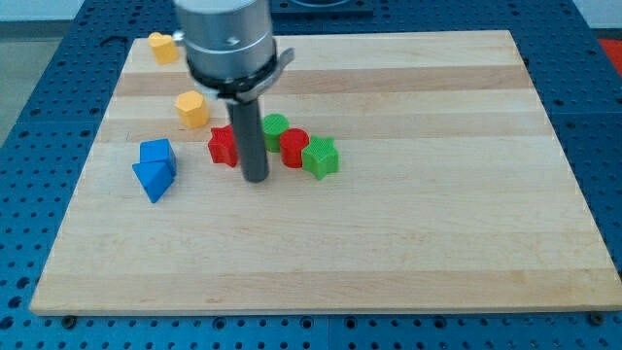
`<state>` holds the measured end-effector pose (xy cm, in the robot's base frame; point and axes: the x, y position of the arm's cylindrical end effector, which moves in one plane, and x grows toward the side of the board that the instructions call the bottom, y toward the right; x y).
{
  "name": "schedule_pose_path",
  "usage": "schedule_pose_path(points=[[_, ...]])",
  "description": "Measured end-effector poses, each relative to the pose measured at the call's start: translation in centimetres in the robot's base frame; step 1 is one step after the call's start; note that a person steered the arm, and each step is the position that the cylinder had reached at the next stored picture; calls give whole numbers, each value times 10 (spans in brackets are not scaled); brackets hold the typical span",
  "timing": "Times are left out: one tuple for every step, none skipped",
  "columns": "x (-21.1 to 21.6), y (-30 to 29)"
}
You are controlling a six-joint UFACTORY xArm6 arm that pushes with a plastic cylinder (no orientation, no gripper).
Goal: Slide the red circle towards the top center
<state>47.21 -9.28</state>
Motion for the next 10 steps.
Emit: schedule_pose_path(points=[[6,7],[-17,31],[-37,58],[-50,92],[-53,87],[-55,79],[-76,79],[-102,79],[-128,75],[-153,68]])
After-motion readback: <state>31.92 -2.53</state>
